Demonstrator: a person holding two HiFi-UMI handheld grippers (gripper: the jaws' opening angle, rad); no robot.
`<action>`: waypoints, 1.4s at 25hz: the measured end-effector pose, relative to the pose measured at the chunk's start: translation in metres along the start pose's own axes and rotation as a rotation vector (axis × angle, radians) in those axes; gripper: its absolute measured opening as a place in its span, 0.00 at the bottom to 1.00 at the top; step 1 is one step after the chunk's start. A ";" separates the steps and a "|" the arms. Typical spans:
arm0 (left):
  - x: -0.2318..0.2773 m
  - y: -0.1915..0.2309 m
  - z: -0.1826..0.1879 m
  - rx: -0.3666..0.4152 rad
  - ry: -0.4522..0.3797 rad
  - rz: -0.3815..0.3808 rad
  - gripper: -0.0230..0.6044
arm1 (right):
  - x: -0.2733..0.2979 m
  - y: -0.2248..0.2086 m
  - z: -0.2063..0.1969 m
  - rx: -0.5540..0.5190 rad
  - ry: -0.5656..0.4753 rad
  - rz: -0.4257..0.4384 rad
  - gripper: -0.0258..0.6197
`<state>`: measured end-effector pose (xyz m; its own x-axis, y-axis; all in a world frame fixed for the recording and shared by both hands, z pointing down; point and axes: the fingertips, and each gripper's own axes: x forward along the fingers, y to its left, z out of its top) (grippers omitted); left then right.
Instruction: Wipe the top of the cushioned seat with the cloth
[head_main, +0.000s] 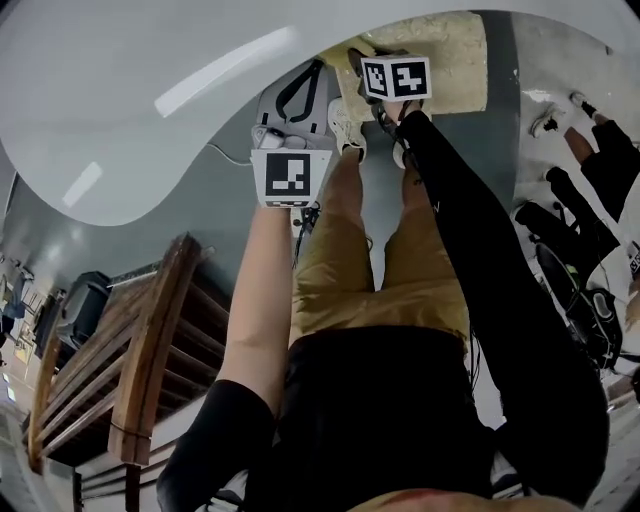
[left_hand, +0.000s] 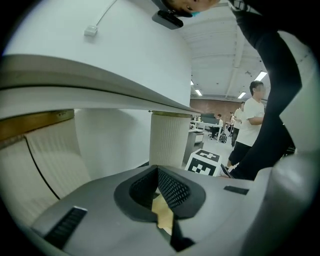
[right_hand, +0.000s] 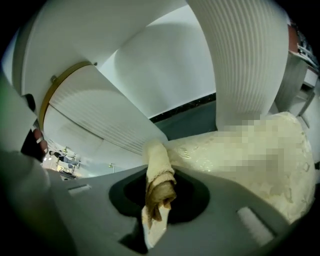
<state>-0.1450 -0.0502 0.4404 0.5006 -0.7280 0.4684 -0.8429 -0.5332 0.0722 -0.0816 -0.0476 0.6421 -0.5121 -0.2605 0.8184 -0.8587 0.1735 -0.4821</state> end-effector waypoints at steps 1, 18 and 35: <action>0.002 -0.001 0.001 -0.001 -0.001 -0.003 0.04 | -0.004 -0.008 0.002 0.010 -0.008 -0.016 0.13; 0.069 -0.061 0.039 0.000 -0.022 -0.084 0.04 | -0.090 -0.184 0.039 0.027 -0.058 -0.240 0.13; 0.114 -0.121 0.077 0.041 -0.029 0.044 0.04 | -0.169 -0.337 0.050 0.068 -0.046 -0.426 0.13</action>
<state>0.0295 -0.1016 0.4169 0.4689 -0.7634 0.4442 -0.8560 -0.5167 0.0156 0.2934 -0.1098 0.6504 -0.1104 -0.3374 0.9349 -0.9919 -0.0216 -0.1249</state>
